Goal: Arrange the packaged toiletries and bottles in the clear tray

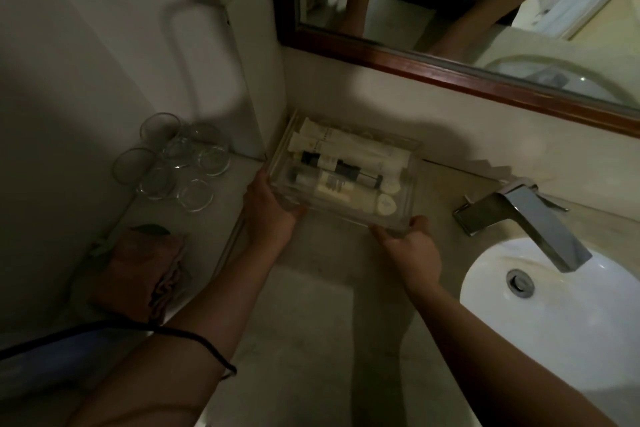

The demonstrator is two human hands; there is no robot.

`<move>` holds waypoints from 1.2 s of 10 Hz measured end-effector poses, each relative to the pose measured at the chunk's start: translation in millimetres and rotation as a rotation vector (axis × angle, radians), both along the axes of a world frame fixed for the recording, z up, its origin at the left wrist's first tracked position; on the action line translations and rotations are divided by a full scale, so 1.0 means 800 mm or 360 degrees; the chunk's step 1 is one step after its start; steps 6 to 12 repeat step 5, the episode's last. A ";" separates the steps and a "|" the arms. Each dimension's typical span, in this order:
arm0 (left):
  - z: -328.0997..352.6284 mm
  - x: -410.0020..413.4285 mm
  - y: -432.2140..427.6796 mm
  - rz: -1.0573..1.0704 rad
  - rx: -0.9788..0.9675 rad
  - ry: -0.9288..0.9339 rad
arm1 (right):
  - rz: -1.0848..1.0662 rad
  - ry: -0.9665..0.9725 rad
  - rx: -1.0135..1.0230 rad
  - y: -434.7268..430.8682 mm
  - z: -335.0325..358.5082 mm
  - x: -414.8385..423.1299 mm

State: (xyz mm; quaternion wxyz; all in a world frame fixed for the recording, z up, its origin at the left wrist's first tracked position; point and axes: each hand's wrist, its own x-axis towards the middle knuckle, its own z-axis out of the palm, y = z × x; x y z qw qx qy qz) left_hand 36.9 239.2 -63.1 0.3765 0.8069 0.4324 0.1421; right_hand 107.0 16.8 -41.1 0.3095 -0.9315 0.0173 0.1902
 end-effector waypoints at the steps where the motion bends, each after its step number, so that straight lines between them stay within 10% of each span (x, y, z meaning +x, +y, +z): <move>1: -0.001 0.005 0.000 0.0034 0.0012 0.0069 | 0.0002 0.0027 0.0015 -0.001 -0.002 0.005; 12: 0.011 -0.004 0.014 -0.0048 -0.0240 0.0010 | 0.0093 0.0171 0.0133 -0.013 0.001 -0.010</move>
